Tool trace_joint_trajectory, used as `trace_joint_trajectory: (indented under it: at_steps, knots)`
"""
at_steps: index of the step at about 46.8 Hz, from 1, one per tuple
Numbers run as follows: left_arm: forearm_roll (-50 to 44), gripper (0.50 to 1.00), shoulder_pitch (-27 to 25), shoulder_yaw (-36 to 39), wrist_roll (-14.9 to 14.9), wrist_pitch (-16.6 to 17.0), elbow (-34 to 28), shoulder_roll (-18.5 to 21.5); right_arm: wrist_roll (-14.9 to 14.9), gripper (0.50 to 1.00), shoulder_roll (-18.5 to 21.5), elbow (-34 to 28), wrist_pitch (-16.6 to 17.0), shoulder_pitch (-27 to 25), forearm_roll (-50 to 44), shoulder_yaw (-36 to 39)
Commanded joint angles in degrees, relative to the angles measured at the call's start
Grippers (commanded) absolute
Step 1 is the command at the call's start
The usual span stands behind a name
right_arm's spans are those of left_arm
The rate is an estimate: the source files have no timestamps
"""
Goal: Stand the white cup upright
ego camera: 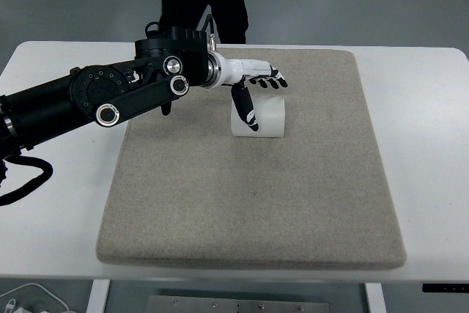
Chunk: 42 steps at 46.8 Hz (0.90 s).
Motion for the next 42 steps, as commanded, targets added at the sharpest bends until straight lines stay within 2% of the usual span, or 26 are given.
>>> trace_joint_trajectory:
  at_steps: [1,15,42]
  knots:
    - [-0.05,0.973,-0.09,0.6,-0.03,0.0,0.23,-0.43,0.0,0.93,0.0,0.0,0.0,0.0,0.0,0.0]
    - [0.91,0.958,0.17,0.77,-0.03,0.0,1.02,-1.49,0.08,0.93,0.0,0.0,-0.01,0.0,0.0,0.0]
    - [1.44,0.96,0.35,2.18,-0.12,0.0,2.43,-2.01,0.0,0.93,0.0,0.0,-0.01,0.0,0.0,0.0]
